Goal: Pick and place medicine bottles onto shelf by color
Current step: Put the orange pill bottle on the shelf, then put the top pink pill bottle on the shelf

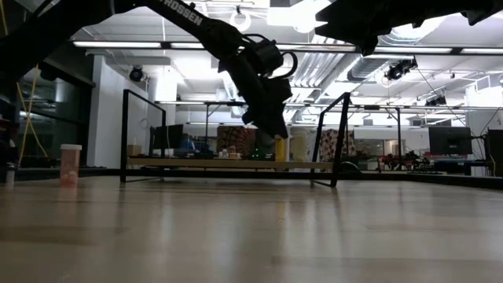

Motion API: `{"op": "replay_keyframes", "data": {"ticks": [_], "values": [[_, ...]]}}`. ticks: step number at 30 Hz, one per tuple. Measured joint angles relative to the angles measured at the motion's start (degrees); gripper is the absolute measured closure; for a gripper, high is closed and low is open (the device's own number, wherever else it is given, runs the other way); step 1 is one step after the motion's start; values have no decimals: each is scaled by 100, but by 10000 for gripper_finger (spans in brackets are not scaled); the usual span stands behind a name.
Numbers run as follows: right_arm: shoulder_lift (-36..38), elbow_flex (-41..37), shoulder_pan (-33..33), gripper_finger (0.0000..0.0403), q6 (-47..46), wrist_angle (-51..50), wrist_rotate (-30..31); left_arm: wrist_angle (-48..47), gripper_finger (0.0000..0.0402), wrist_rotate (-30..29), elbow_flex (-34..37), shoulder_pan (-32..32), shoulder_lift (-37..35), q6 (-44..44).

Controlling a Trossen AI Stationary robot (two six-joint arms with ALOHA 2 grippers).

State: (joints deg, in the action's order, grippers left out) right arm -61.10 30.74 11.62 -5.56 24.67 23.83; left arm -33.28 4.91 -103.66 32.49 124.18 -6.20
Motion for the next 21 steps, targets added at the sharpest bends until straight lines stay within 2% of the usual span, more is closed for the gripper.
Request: {"op": "replay_keyframes", "data": {"ticks": [10, 16, 21], "values": [[0, 0, 0, 247, 0, 1, 2, -43, 214, 2, -51, -37, -46, 5], [0, 0, 0, 247, 2, -1, 2, -670, 203, -2, -368, -35, -52, 2], [0, 0, -1, 247, 0, -1, 1, -1646, 200, -76, -919, -13, -57, -20]]}}
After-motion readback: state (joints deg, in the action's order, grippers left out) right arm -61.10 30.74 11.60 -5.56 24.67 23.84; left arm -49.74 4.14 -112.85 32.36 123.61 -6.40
